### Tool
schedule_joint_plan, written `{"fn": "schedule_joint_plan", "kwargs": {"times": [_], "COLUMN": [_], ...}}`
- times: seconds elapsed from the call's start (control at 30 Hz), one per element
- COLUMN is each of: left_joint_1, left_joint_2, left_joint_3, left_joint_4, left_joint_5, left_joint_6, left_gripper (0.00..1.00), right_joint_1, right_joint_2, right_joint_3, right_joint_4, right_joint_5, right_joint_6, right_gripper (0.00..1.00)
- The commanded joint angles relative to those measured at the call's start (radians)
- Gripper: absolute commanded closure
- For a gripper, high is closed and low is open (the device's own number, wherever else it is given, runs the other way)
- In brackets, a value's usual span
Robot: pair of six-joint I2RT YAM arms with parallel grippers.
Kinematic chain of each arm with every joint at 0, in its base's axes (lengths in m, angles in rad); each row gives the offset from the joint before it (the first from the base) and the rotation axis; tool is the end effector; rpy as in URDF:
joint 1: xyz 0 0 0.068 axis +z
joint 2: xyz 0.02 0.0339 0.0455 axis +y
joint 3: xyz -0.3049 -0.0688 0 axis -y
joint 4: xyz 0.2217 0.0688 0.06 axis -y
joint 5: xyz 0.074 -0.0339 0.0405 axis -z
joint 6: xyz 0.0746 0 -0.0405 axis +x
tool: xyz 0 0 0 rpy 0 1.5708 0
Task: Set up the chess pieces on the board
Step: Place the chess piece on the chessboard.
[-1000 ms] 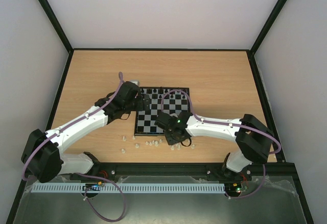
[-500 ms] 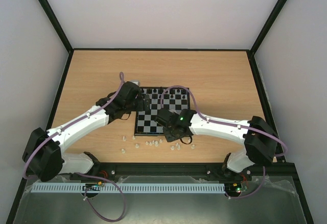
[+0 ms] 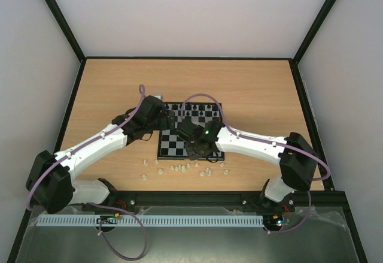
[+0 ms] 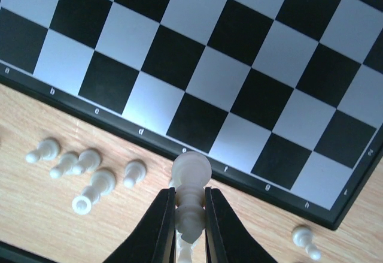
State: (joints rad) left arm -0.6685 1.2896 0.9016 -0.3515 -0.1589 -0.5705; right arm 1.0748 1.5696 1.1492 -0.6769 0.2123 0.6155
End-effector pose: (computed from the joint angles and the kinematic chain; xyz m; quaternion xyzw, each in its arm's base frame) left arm 0.2211 -0.1596 0.2786 0.0127 0.9124 -0.1746 0.3699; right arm 0.1630 0.2683 0.2519 -0.1958 0.9469 0.1061 0.2318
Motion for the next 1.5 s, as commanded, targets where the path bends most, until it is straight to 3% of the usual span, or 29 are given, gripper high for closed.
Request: {"fn": "schedule_joint_plan", "kwargs": {"times": [0.0,1.2,1.47], "left_joint_1": [-0.003,-0.004,-0.005], "left_joint_2": [-0.037,-0.068,-0.069], "left_joint_3": [-0.007,-0.028,-0.028], "left_joint_4": [-0.015,-0.014,-0.011], "left_joint_5": [-0.028,-0.033,-0.030], "left_joint_6": [-0.011,-0.017,-0.018], "left_gripper": [0.01,0.01,0.00], "right_joint_1": [-0.022,-0.061,-0.061], "right_joint_2": [0.062,0.189,0.188], "right_joint_3": [0.050,0.075,0.070], "right_joint_4": [-0.049,-0.014,-0.022], "right_joint_5": [0.006,-0.044,-0.036], "right_joint_6": [-0.054,-0.102,-0.099], "right_gripper": [0.91,0.91,0.87]}}
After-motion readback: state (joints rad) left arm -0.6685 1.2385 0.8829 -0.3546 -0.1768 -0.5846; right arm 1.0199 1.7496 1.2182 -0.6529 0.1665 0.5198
